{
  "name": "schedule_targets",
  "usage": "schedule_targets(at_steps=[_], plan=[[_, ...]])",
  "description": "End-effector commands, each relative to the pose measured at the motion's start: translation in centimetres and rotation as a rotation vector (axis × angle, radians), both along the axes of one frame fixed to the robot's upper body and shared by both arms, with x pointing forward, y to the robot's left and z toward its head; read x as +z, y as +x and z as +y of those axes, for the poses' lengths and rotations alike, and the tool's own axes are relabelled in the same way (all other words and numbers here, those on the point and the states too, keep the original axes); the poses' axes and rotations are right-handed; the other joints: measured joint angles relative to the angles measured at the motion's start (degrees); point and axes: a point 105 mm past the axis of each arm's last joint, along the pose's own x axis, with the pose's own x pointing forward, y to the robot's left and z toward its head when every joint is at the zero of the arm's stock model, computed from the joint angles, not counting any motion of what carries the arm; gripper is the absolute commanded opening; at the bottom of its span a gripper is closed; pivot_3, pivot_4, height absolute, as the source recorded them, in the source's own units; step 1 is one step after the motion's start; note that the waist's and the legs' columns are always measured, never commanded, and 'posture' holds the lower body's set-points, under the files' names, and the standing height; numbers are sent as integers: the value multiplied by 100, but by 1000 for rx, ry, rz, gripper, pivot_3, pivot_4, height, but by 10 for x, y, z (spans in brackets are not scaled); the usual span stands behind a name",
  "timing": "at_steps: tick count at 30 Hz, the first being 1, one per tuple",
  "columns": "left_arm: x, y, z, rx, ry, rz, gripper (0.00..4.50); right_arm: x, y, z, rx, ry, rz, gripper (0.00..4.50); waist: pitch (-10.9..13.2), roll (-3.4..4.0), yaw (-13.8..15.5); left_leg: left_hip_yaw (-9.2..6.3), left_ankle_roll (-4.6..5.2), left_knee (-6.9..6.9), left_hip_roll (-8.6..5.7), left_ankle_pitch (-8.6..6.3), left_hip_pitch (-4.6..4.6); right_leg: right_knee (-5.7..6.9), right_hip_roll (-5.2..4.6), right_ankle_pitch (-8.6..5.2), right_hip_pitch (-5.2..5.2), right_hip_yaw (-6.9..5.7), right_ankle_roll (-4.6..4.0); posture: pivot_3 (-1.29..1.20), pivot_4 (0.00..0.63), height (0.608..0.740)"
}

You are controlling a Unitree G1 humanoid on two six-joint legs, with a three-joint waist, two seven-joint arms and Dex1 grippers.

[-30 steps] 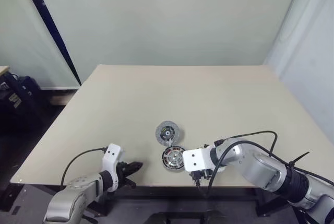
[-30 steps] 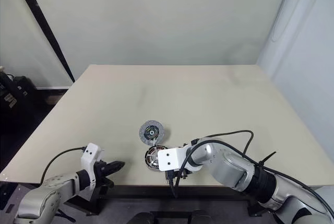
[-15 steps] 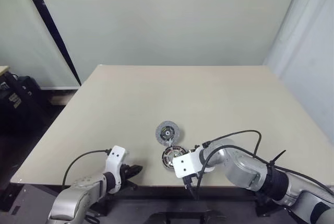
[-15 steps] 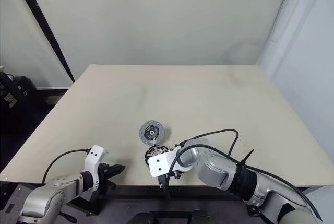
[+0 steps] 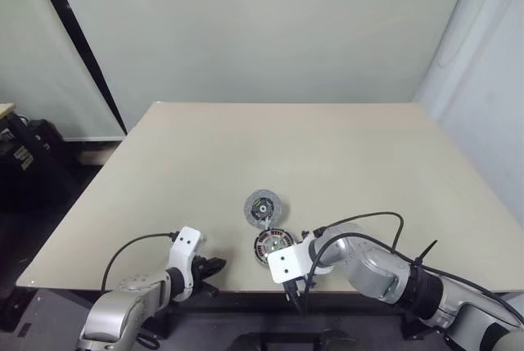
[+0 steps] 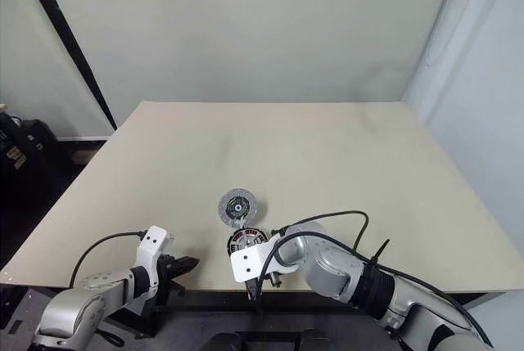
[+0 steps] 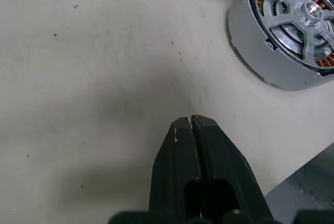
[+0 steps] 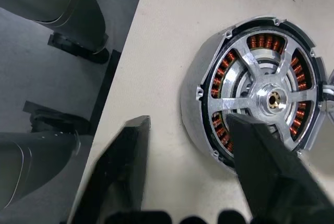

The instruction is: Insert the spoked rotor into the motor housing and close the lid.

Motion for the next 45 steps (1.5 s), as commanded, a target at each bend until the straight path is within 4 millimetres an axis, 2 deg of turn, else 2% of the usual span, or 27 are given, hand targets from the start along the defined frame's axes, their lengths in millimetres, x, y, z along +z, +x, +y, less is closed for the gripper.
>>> schedule_targets(at_steps=[1,4,9,13,17,20,26,30,33,36,45], plan=[[10,5,-1,-12,12,-50,0,8,7,3,-8,27,-44,1093,0,0,-1,0,0,0,0,0,0,0,0,0,0,0,0,0,0,740],[10,5,0,-12,13,-52,0,6,7,3,-13,27,-42,35,-1,-1,0,0,0,0,0,0,1,0,0,0,0,0,0,0,0,740],[11,5,0,-14,16,-53,0,5,9,5,-39,49,-38,13,-1,-2,-1,-1,-1,0,1,1,5,2,1,0,2,-1,0,0,0,740],[10,4,1,-17,20,-52,0,11,4,14,-107,136,50,13,-1,-3,-2,0,-6,0,2,4,9,7,1,0,4,0,-1,0,0,740],[9,5,0,-21,21,-52,0,24,9,32,-315,317,143,13,-2,-6,-6,-3,-7,-4,5,4,10,14,5,0,-2,0,-1,0,0,740],[9,6,-1,-24,22,-55,0,23,15,36,-473,382,213,13,-1,-5,-2,-3,-10,-14,7,6,9,15,6,3,-6,0,-5,0,0,740],[9,9,-2,-22,24,-71,0,20,21,43,-670,449,327,13,-1,-5,0,-1,-14,-8,0,7,9,13,2,3,-3,3,-5,0,0,740],[8,11,-3,-18,21,-82,0,16,21,44,-667,429,309,13,0,-2,1,-3,-15,-9,1,7,10,14,2,3,-3,0,-6,0,0,740],[8,12,-3,-13,21,-87,0,17,14,45,-590,407,279,13,-1,-3,1,-2,-16,-9,0,7,9,14,1,3,-3,1,-5,0,0,740],[7,12,-2,-8,23,-91,0,23,8,46,-509,400,253,671,-1,-4,-1,-2,-15,-9,-2,7,9,12,0,2,-2,1,-5,0,0,740],[6,14,-2,-6,27,-97,0,50,6,44,-326,372,158,3742,-1,-4,-5,-3,-15,-14,6,8,9,12,4,3,-7,-5,-5,0,0,740]])
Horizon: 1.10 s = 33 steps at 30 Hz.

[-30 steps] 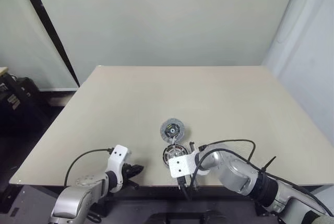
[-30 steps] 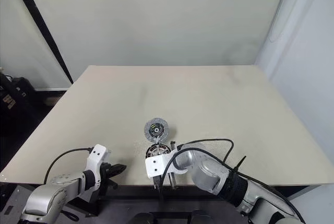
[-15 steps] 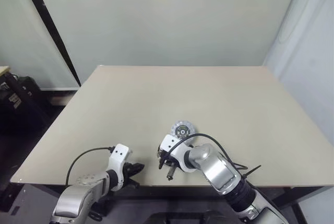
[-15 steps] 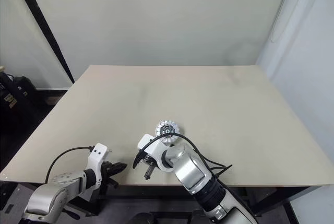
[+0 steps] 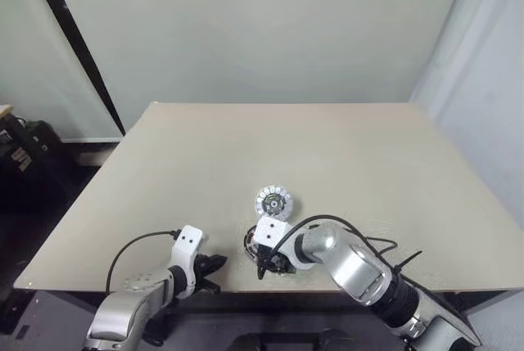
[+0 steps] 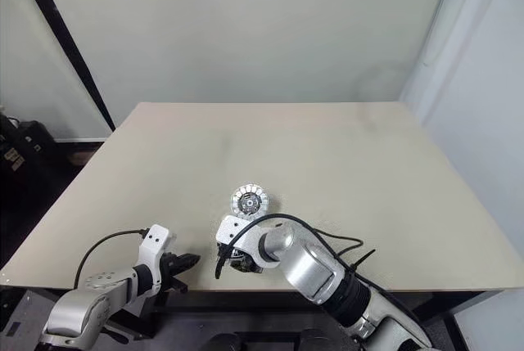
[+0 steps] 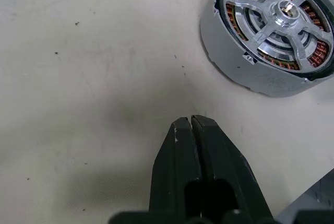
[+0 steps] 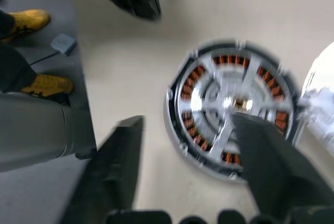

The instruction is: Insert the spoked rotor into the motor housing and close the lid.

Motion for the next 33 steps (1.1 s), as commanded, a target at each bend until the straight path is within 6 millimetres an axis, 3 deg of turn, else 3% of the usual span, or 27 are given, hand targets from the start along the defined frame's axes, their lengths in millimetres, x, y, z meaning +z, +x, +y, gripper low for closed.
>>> schedule_targets(at_steps=[1,2,10,23,26,33], plan=[[9,7,0,-10,6,-47,0,23,0,4,130,-5,-114,4127,0,0,3,0,0,0,-1,0,0,-1,-1,0,1,0,0,0,0,740],[9,8,-1,-11,6,-48,0,24,2,2,164,-35,-146,4388,0,0,3,0,0,1,-4,0,0,-3,-3,0,2,0,0,0,0,740],[9,8,-4,-21,-1,-52,0,4,16,-21,316,-236,-238,4388,0,-1,1,1,0,-2,-4,0,0,-8,-5,0,4,-2,0,0,0,740],[9,3,-3,-21,4,-50,0,-22,19,-23,319,-255,-211,4388,0,-1,3,1,1,-1,-5,1,0,-6,-5,0,6,-1,1,0,0,740],[9,3,-2,-21,5,-52,0,-27,21,-23,308,-259,-208,3820,0,-1,4,1,1,-1,-5,1,0,-6,-5,1,6,0,1,0,0,740],[10,3,-2,-21,7,-54,0,-30,21,-21,266,-247,-195,1392,0,-1,2,1,1,-1,-4,1,8,-4,-4,0,10,-1,0,0,0,740]])
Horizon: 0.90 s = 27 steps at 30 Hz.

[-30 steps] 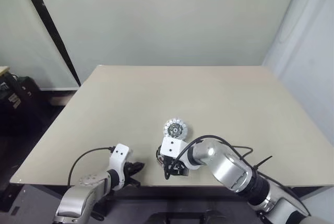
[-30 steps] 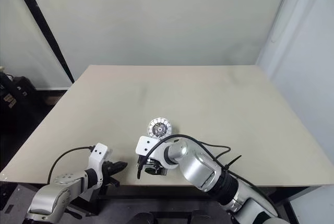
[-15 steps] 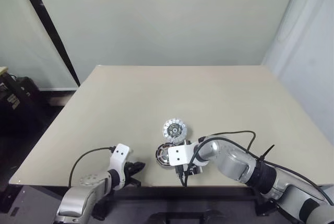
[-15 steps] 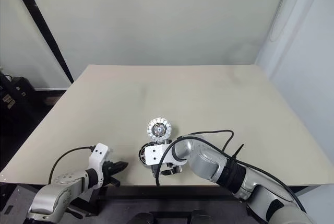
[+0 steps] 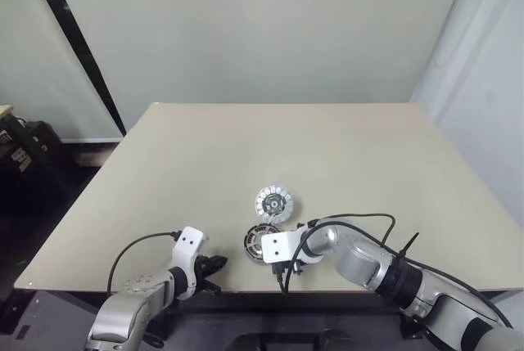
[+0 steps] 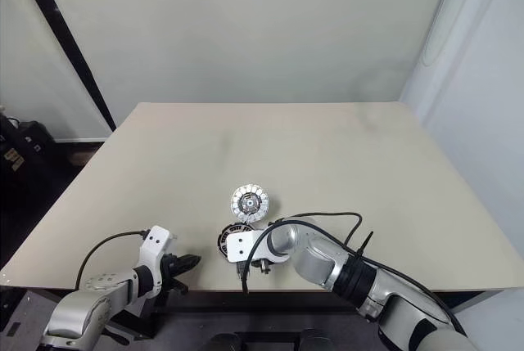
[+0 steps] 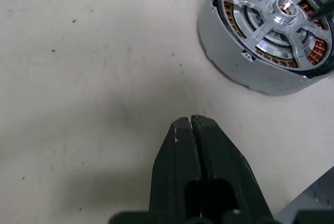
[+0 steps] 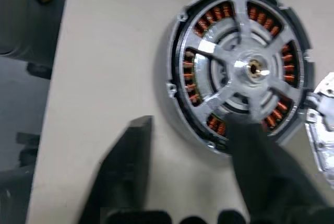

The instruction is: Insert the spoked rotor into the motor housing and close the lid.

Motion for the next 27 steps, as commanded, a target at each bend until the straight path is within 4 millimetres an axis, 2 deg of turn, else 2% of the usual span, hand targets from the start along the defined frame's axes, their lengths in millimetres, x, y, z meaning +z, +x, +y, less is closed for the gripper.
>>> schedule_targets(at_steps=[1,3,5,15,22,27], plan=[[12,5,-2,-17,11,-56,0,6,2,3,-28,29,-1,988,0,-1,-1,0,0,0,0,0,0,0,0,0,0,0,0,0,0,740],[12,5,-1,-16,11,-56,0,10,1,5,-44,50,9,397,0,0,-1,0,0,0,3,0,4,1,2,0,1,0,0,0,0,740],[11,5,-1,-16,12,-55,0,16,-2,9,-55,70,29,12,1,2,7,0,0,0,3,0,3,4,2,0,0,0,-1,0,0,740],[9,6,-3,-22,9,-58,0,37,-23,26,-115,149,204,12,0,1,1,-3,-1,-2,-1,0,-3,2,1,0,-4,2,1,0,0,740],[9,7,-4,-25,9,-61,0,41,-31,34,-149,187,288,12,0,1,0,-3,-2,-2,0,-1,-3,2,1,0,-5,1,0,0,0,740],[8,7,-4,-24,10,-62,0,36,-31,41,-213,218,331,12,0,1,1,-3,-2,-2,0,-1,-2,2,1,0,-5,1,0,0,0,740]])
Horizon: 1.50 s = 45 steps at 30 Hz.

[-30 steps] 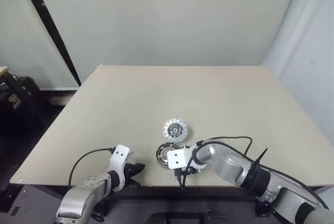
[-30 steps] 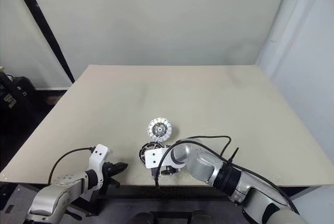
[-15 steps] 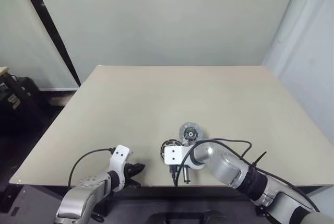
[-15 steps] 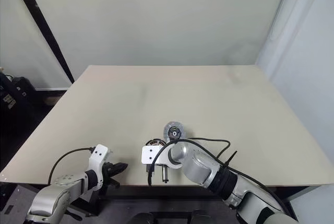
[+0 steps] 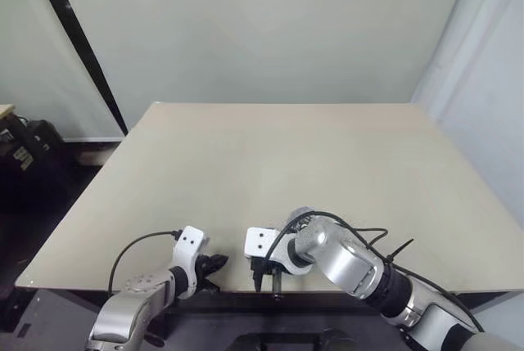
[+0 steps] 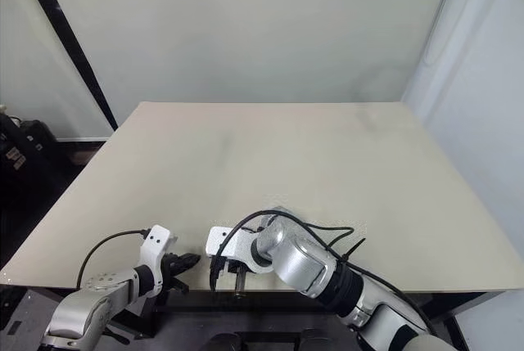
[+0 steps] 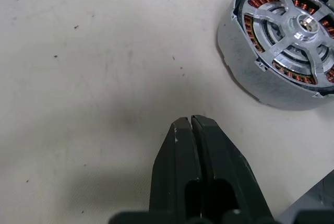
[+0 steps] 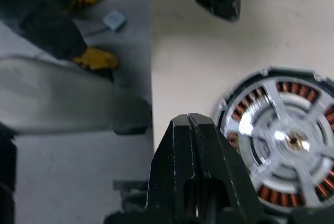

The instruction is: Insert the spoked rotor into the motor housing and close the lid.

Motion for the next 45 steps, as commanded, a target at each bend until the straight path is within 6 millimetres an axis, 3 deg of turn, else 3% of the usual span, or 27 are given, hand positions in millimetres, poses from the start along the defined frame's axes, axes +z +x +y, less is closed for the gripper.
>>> schedule_targets(at_steps=[1,11,12,15,19,24,26,30,35,38,41,45], plan=[[8,6,-3,-17,3,-44,0,7,7,5,-42,40,-17,12,0,0,0,0,0,0,0,0,0,0,0,0,0,0,0,0,0,740],[7,7,-3,-16,3,-46,0,21,17,-1,12,42,-150,12,0,0,-2,3,0,1,-1,0,-1,-1,-1,0,-1,1,0,0,0,740],[7,7,-3,-17,3,-46,0,22,17,-3,20,39,-158,183,0,-1,-2,3,0,1,0,0,-1,-1,-1,0,-1,1,0,0,0,740],[7,7,-3,-19,2,-46,0,23,16,-8,47,22,-179,869,0,0,0,2,0,-2,0,0,0,-1,0,0,-2,-1,0,0,0,740],[7,7,-3,-21,3,-47,0,24,21,-15,49,4,-233,2281,0,-1,-1,3,0,-2,0,0,-3,-3,-1,0,-3,1,0,0,0,740],[8,8,-3,-24,1,-56,0,41,48,-33,-63,21,-328,4032,1,-1,0,2,0,-2,0,0,-2,-3,-1,-1,-2,0,-1,0,0,740],[8,8,-3,-27,0,-62,0,48,61,-42,-115,22,-372,4032,1,-1,0,3,0,0,0,0,-2,-3,-1,-1,-2,1,-1,0,0,740],[11,8,-5,-50,-17,-97,0,63,102,-83,-278,-22,-534,4032,1,-2,5,4,0,0,-2,0,-3,-6,-4,-2,0,0,-3,0,0,740],[11,6,-7,-71,-43,-111,0,71,129,-128,-418,-89,-633,4032,1,-1,-1,9,1,-5,-3,0,-7,-9,-5,-5,-1,3,-9,0,0,740],[11,5,-6,-75,-42,-114,0,72,138,-148,-469,-136,-673,4032,2,-1,-1,12,2,-9,-1,0,-13,-9,-3,0,-1,5,-1,0,0,740],[11,6,-6,-77,-42,-120,0,58,141,-169,-473,-240,-671,4032,2,-1,0,13,3,-8,-2,1,-14,-10,-4,-1,1,6,-1,0,0,740],[12,6,-6,-79,-40,-125,0,32,126,-163,-426,-241,-564,4032,1,-3,1,13,3,-4,-3,1,-14,-11,-4,-6,4,6,-10,0,0,740]])
